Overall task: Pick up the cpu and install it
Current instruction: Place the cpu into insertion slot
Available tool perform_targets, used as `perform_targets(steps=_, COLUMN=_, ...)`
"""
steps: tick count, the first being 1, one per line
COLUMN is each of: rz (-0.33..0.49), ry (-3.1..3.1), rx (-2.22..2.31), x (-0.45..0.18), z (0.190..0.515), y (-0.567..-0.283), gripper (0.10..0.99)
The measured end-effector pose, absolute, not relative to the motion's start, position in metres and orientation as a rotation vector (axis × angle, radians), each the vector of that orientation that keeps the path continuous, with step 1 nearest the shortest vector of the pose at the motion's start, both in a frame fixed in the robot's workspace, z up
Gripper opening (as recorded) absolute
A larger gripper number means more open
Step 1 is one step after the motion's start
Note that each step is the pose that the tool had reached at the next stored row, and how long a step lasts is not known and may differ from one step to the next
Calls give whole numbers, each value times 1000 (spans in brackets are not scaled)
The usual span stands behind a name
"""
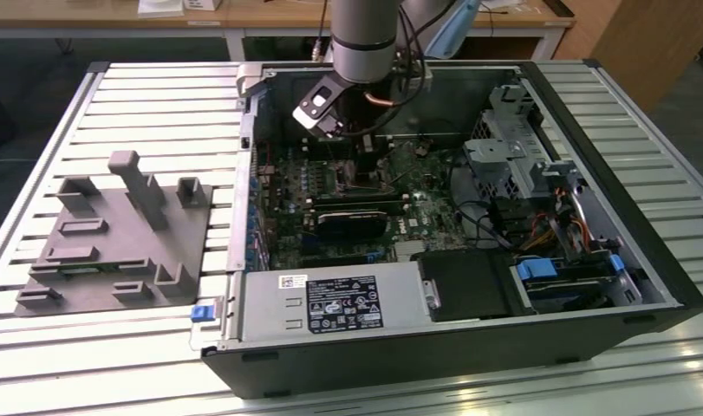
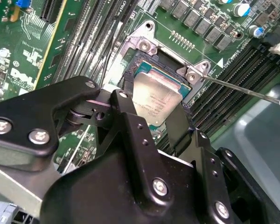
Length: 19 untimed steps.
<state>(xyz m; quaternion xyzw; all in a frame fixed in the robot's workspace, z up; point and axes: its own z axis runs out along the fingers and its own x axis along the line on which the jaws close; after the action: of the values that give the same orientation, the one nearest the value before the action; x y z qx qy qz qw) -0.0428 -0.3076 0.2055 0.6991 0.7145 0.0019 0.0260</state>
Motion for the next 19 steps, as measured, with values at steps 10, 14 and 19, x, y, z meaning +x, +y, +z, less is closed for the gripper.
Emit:
perform_targets(steps=10, rz=6, ry=2208, rx=2161, x=-43, z=203, y=-308, gripper=525)
perform_targets(steps=14, rz=57, ry=2229, rx=2185, x=-43, z=203, y=-313, gripper=525)
perform_targets(steps=19, rz=49, ry=2222, rx=2185, x=-43, z=203, y=-313, gripper=525)
